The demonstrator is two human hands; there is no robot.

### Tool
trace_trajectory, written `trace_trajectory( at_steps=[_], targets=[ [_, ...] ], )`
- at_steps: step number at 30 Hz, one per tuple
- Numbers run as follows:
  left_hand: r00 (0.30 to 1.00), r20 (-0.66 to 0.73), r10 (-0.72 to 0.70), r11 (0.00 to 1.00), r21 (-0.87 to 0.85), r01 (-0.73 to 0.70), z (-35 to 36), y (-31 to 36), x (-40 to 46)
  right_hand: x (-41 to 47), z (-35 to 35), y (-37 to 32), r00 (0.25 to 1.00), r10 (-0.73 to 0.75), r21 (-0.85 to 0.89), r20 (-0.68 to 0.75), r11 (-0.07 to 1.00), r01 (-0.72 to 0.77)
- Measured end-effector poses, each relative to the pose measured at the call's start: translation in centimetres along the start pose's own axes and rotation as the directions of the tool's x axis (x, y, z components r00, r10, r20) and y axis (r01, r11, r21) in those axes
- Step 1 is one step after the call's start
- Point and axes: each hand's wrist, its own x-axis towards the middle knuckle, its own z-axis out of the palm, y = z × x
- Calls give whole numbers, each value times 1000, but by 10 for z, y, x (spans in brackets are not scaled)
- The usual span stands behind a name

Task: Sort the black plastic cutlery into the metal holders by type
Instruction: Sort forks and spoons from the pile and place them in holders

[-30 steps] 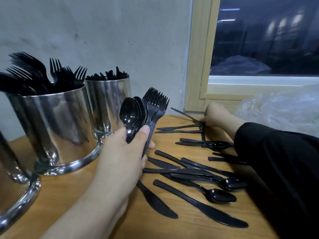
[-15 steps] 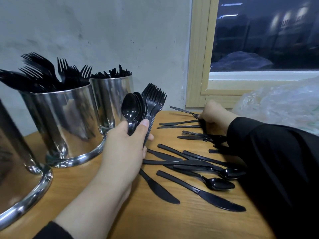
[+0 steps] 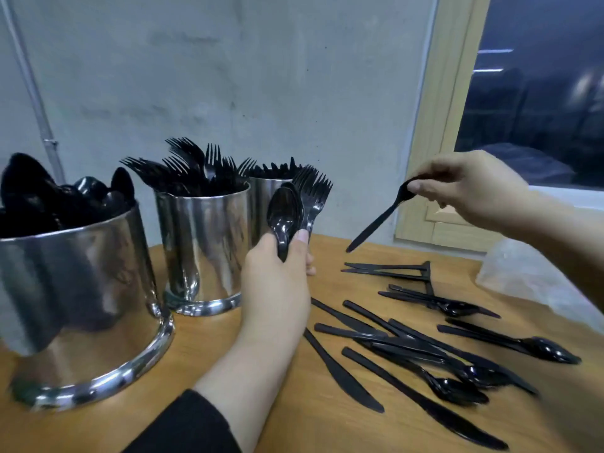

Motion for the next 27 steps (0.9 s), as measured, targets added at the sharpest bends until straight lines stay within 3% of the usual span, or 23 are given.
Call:
trace_trajectory(
  at_steps=[4, 8, 14, 17, 20, 22, 27],
  targets=[
    [992, 128, -5, 998, 64, -3, -3, 9, -7, -15, -3, -48, 987, -65, 103, 147, 993, 50],
    [953, 292, -81, 994, -40, 97, -1, 15, -17, -18, 13, -69, 997, -11, 116, 74, 993, 2],
    [906, 401, -133, 919, -292, 264, -7, 24, -18, -15, 28, -75, 999, 29, 272, -40, 962, -17],
    [878, 463, -117, 877, -368, 310, -13, 29, -17, -15, 30, -80, 996, 83, 560, 20, 825, -80],
    [836, 544, -69, 864, -386, 322, -29, 37, -19, -20, 27, -92, 963, 24, 727, 268, 651, -219],
    [819, 571, -65, 871, -368, 325, -41, 40, -21, -25, 26, -105, 930, -74, 695, 361, 686, -216],
    [880, 466, -90, 860, -409, 304, -69, 42, -27, -32, 34, -138, 943, -161, 622, 290, 781, -57]
  ],
)
